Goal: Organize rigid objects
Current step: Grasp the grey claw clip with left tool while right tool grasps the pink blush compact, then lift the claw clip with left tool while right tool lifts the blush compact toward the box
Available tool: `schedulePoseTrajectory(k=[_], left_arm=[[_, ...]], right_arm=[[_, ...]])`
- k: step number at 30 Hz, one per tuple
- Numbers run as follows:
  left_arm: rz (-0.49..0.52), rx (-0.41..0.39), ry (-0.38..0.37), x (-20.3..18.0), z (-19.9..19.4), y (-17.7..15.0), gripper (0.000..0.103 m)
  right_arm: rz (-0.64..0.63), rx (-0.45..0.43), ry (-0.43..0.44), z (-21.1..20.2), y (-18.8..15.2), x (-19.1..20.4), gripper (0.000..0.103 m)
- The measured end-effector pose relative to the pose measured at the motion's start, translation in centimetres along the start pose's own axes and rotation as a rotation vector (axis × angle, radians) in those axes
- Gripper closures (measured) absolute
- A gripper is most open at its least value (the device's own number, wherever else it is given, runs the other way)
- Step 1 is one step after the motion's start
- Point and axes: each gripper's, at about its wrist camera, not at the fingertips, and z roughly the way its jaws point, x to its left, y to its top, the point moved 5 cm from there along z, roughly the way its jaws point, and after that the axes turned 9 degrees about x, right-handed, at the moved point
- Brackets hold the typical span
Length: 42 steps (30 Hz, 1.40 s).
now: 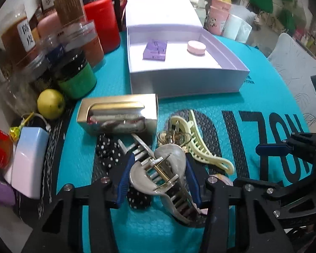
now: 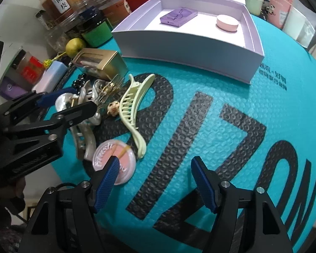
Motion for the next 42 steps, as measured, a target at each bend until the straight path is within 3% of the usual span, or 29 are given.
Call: schedulePoseTrajectory(k=[4,7,17,30,31,32,35,42], left_arm=[[0.056,-0.016,-0.016,-0.4,-0.2,0.1,0.056],[0.046,-0.014,-0.052,0.0,-1.0,0.0,0.056],[0.011,0.0,-0.061,1.7,-3.8,-0.5,0.056],[-0.072,0.012,-0.02,4.5,-5.2,-1.6,0.056],[-0.08,0.01,-0.015,4.7,-5.2,-1.5,0.056],[-0.083,0.008,-0.012,4.8,-5.3,-1.6,0.056],[-0.079,0.009,0.007,5.0,-5.3,-1.6,0.056],[-0.059,0.025,0.01,4.4,-6.2,-1.6,0.056]], right_arm=[[-0.001,0.011,0.012,0.3,0.1,0.0,0.037],[-0.013,0.01,0.043,0.4,0.0,0.7,0.037],[-0.062,0.026,0.087,1.8,-0.6,3.6,0.038],[-0.15,0.005,0.006,2.9,0.0,6.4,0.037],[-0.167,-0.001,-0.017,3.0,0.0,6.6,0.039],[-0.185,-0.009,-0.053,3.1,-0.1,6.8,0.047],[-0.229,-0.017,-0.093,3.2,-0.2,7.4,0.048],[-0.154,0.013,0.006,2.4,-0.1,6.5,0.048]])
